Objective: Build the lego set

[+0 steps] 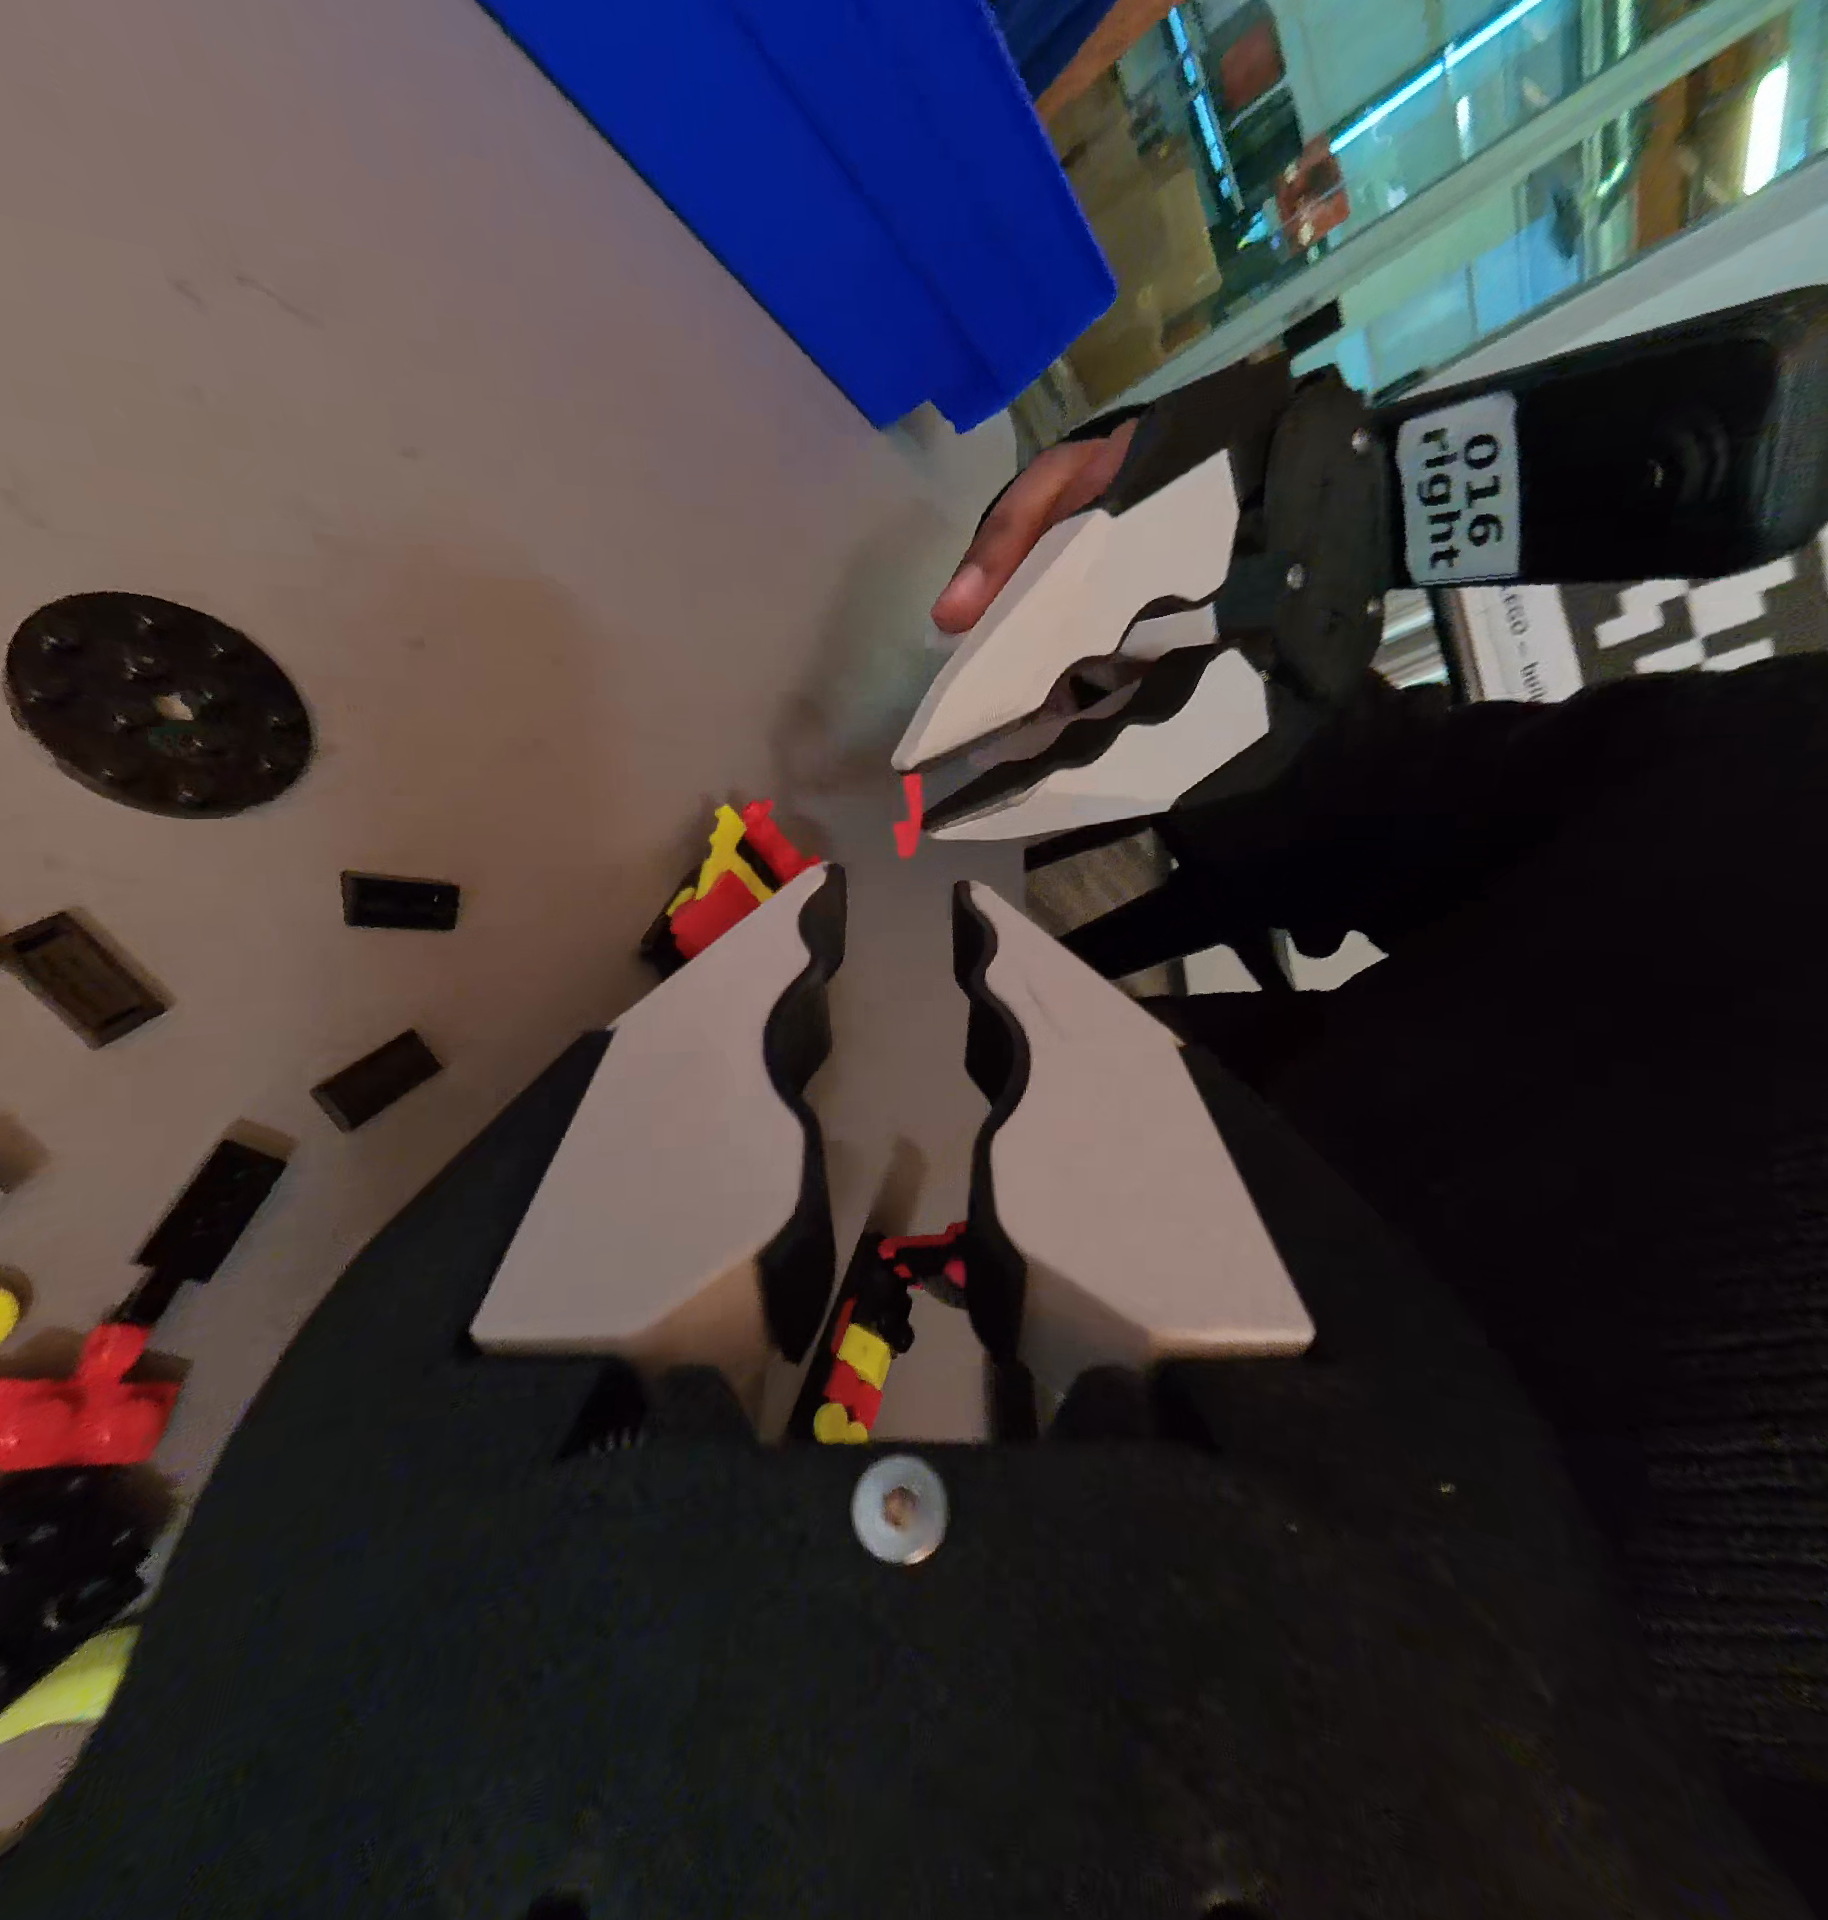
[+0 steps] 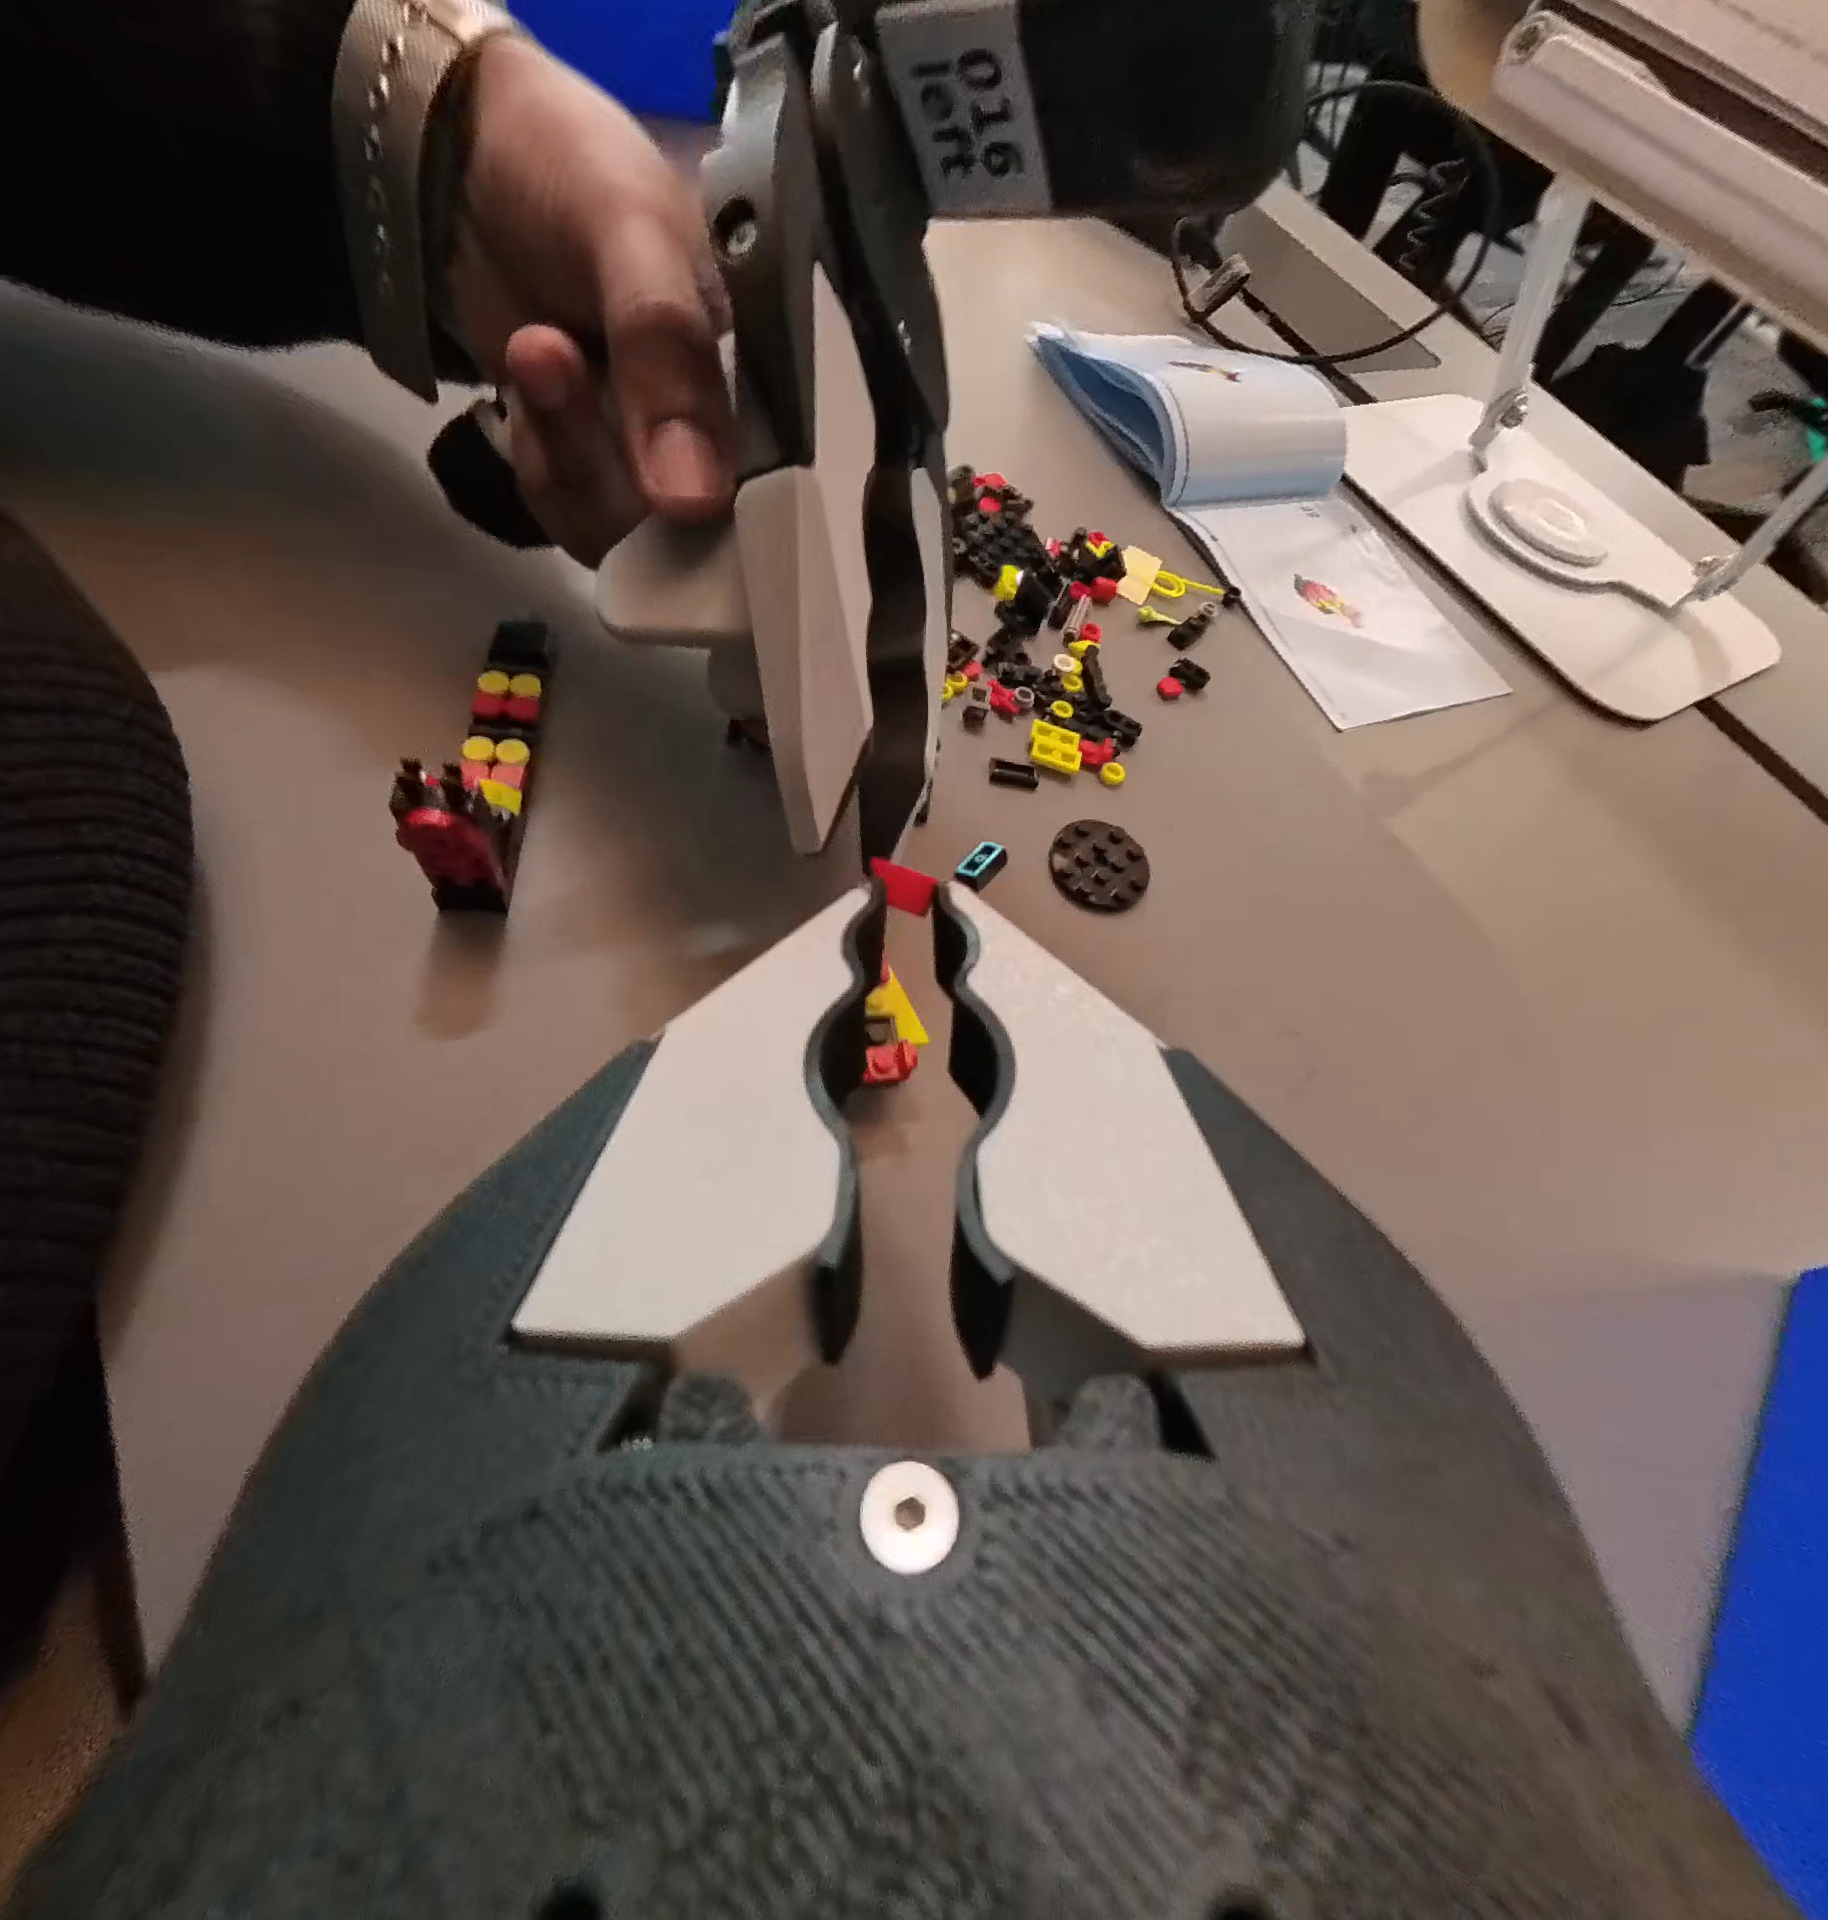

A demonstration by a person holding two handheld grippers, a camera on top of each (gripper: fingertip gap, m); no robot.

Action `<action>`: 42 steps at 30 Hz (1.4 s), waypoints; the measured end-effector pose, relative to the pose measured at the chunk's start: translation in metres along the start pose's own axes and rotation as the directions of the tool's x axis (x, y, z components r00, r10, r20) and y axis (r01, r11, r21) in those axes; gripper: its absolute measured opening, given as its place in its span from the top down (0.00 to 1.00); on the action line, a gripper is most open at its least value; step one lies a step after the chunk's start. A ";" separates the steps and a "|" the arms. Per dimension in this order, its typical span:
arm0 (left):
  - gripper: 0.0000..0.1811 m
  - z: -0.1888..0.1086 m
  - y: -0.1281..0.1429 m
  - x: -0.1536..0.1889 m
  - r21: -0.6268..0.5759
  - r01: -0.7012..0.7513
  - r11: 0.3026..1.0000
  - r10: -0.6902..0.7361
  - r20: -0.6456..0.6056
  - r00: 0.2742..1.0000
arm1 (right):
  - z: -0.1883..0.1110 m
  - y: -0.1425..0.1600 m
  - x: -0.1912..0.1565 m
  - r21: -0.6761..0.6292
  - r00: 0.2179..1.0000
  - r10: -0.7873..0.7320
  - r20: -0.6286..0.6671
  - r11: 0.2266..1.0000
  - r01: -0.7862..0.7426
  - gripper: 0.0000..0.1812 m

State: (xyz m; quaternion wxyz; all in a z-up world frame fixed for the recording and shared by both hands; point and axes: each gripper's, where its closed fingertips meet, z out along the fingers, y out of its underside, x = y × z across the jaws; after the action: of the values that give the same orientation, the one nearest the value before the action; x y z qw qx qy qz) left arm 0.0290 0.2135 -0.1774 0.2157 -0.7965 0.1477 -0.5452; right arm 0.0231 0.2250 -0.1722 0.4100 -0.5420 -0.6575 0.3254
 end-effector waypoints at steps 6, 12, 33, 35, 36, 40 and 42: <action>0.90 -0.003 -0.009 0.008 0.056 0.050 0.997 -0.046 -0.074 0.996 | -0.003 -0.008 0.004 0.058 0.993 0.112 0.024 0.992 -0.113 0.96; 0.90 -0.002 -0.011 0.011 0.076 0.075 0.994 -0.066 -0.112 0.992 | -0.004 -0.013 0.005 0.088 0.982 0.184 0.054 0.978 -0.188 0.96; 0.99 -0.006 -0.022 0.014 0.148 0.118 0.982 -0.092 -0.175 0.980 | -0.005 -0.017 0.005 0.111 0.957 0.271 0.106 0.953 -0.283 0.96; 0.99 -0.006 -0.022 0.014 0.144 0.122 0.982 -0.096 -0.180 0.979 | -0.005 -0.017 0.005 0.111 0.954 0.277 0.111 0.951 -0.289 0.96; 0.99 -0.006 -0.022 0.014 0.143 0.123 0.982 -0.096 -0.181 0.979 | -0.005 -0.017 0.005 0.111 0.954 0.278 0.114 0.950 -0.291 0.96; 0.99 -0.006 -0.021 0.014 0.132 0.134 0.982 -0.109 -0.187 0.976 | -0.005 -0.016 0.004 0.101 0.960 0.257 0.115 0.958 -0.269 0.96; 0.99 -0.005 -0.019 0.013 0.123 0.143 0.982 -0.119 -0.189 0.975 | -0.006 -0.014 0.004 0.093 0.968 0.225 0.107 0.968 -0.235 0.96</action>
State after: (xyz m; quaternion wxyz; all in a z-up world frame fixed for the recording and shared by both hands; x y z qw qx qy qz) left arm 0.0287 0.2233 -0.1556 0.2186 -0.7353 0.0764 -0.6370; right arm 0.0215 0.2255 -0.1565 0.3654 -0.5763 -0.5909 0.4304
